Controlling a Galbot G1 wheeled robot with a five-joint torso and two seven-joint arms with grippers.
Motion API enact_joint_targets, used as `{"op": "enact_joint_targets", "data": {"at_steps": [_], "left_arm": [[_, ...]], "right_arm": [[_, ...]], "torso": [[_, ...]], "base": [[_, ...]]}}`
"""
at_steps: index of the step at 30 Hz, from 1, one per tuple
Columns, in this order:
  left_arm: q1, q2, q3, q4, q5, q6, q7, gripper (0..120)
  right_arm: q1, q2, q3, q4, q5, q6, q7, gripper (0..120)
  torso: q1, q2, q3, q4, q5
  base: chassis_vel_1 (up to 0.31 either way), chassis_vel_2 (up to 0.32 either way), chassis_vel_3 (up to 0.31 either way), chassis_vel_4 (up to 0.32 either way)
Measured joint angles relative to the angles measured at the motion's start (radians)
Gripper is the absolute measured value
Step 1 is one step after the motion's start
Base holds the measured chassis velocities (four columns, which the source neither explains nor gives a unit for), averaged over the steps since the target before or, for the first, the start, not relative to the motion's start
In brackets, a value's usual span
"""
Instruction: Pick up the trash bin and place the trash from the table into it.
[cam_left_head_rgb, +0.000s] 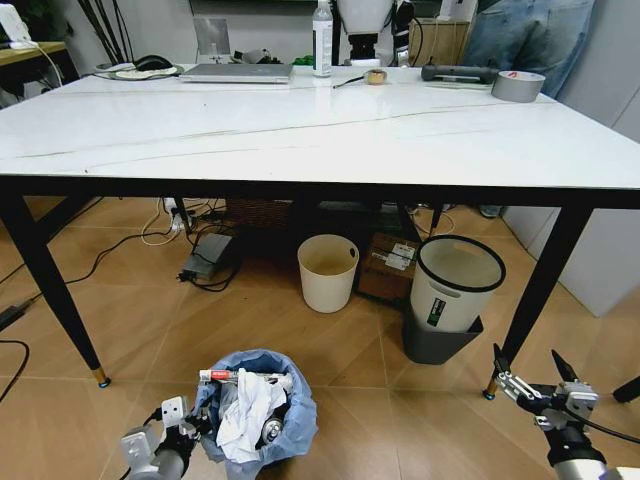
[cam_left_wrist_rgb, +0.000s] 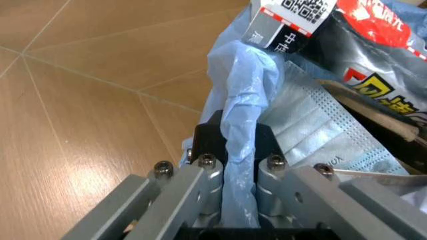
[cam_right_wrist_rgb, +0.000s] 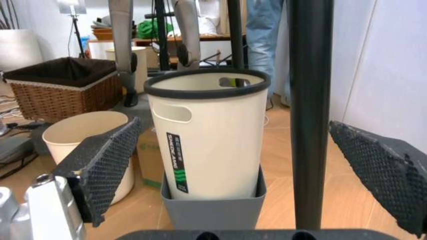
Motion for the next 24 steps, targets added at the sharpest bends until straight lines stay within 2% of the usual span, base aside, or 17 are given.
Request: {"op": "enact_joint_targets", "data": {"at_steps": [12,24], "left_arm": [[0.0,0.004,0.003,-0.006,0.011,-0.022,-0.002,2],[-0.009,0.002,0.004,0.011,0.005,-0.02,-0.006,2]], "right_arm": [[0.0,0.0,0.0,0.0,0.0,0.0,0.0,100],[0.0,0.0,0.0,0.0,0.0,0.0,0.0,100]], "torso": [[-0.001,-0.038,-0.038,0.0,0.0],[0.001,-0.038,-0.04,0.0,0.0]], "base": [[0.0,0.0,0.0,0.0],[0.0,0.0,0.0,0.0]]}}
